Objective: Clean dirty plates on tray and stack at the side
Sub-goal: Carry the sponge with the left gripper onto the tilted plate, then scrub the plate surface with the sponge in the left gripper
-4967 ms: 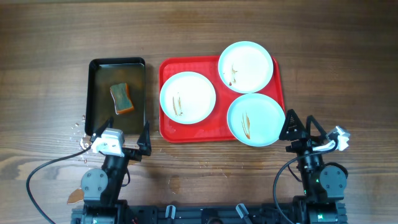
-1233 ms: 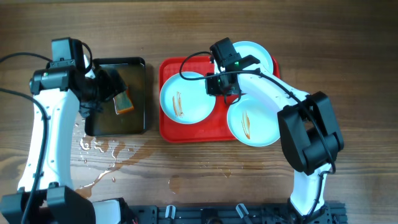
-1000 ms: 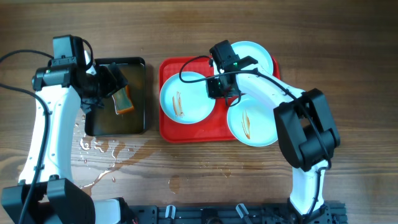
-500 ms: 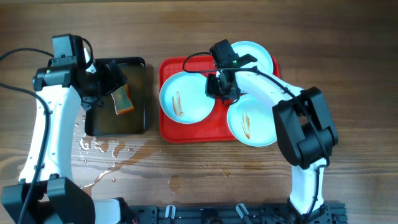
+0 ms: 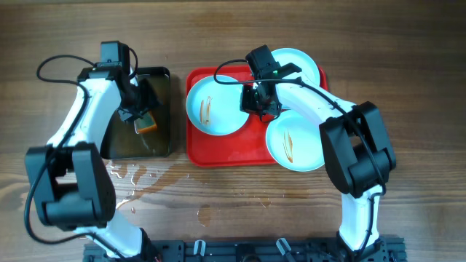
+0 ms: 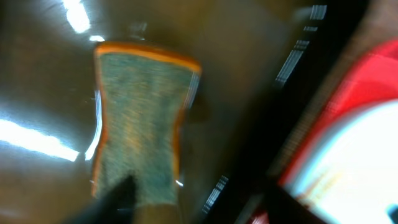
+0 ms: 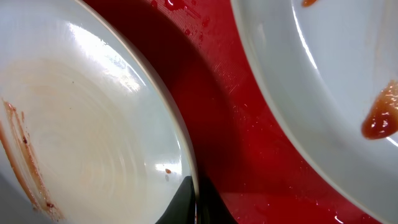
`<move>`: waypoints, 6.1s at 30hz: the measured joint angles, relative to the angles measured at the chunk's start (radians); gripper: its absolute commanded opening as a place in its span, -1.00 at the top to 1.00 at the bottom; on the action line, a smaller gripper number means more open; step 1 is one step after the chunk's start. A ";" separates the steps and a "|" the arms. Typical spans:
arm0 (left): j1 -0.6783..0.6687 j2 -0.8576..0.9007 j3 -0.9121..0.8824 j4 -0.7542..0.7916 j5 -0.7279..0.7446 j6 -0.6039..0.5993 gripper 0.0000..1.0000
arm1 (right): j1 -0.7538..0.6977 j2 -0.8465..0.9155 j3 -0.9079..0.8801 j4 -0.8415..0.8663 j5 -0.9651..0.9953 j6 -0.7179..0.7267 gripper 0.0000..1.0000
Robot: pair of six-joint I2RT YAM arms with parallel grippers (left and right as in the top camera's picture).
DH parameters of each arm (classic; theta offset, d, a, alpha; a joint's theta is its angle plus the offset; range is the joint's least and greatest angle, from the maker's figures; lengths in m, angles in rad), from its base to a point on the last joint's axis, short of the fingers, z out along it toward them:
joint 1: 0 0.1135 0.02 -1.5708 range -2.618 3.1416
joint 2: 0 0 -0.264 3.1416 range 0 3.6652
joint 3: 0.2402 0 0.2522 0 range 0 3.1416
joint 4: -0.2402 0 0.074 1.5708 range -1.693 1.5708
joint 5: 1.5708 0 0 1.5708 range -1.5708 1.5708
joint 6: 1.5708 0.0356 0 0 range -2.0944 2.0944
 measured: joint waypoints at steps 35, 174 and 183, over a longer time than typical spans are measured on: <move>-0.093 -0.074 0.056 0.017 -0.037 0.210 0.92 | 0.000 0.002 0.000 0.024 0.001 0.001 0.91; -0.385 0.089 0.094 -0.058 0.052 -0.115 0.92 | -0.053 0.014 -0.048 0.092 -0.235 -0.045 0.91; -0.135 -0.256 0.178 -0.164 0.172 -0.042 0.92 | -0.052 -0.169 -0.067 0.048 -0.152 -0.053 0.91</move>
